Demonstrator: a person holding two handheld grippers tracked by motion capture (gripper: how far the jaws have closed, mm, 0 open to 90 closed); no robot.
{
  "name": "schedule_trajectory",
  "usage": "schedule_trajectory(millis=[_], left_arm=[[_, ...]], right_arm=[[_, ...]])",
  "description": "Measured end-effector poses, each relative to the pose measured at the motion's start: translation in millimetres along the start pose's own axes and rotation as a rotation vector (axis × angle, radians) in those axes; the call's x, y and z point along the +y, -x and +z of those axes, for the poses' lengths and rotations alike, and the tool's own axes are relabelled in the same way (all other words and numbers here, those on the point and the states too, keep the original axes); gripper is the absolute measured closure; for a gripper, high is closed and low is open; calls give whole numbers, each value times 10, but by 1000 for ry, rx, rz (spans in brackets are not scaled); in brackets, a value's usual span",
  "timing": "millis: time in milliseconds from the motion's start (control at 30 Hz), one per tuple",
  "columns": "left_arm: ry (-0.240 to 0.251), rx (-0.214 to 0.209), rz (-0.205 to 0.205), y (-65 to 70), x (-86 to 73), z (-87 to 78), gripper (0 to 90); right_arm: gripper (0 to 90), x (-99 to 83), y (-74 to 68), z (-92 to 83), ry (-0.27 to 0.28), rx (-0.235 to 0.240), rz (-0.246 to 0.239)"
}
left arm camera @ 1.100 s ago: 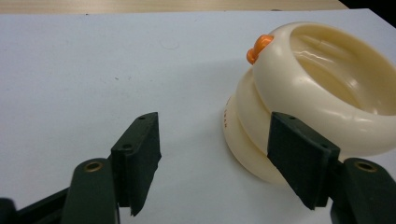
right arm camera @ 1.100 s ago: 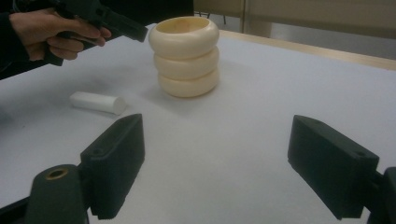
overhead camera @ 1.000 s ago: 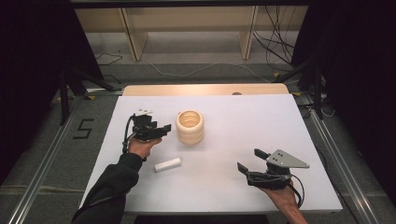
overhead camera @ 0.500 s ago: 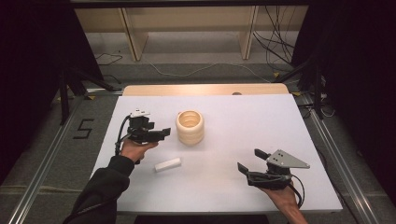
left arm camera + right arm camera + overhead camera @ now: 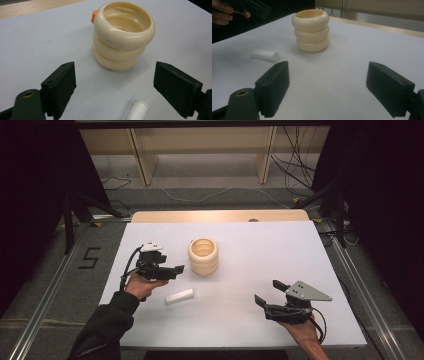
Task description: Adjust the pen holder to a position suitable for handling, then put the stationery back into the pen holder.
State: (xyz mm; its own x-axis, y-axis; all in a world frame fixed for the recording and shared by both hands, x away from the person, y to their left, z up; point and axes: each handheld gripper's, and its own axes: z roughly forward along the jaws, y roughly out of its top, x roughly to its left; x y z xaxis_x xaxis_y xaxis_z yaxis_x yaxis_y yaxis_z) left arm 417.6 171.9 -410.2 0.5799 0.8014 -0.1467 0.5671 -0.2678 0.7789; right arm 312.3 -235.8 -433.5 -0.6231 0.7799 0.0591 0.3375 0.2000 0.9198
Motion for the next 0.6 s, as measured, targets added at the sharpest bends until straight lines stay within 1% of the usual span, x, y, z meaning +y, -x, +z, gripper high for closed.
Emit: schedule_trajectory(millis=[367, 600], left_arm=[[-76, -26, 74, 168, -71, 17, 174], [-135, -43, 141, 281, -78, 47, 174]], right_arm=[[194, -1, 3, -23, 5, -5, 2], [194, -4, 14, -22, 5, -8, 3]])
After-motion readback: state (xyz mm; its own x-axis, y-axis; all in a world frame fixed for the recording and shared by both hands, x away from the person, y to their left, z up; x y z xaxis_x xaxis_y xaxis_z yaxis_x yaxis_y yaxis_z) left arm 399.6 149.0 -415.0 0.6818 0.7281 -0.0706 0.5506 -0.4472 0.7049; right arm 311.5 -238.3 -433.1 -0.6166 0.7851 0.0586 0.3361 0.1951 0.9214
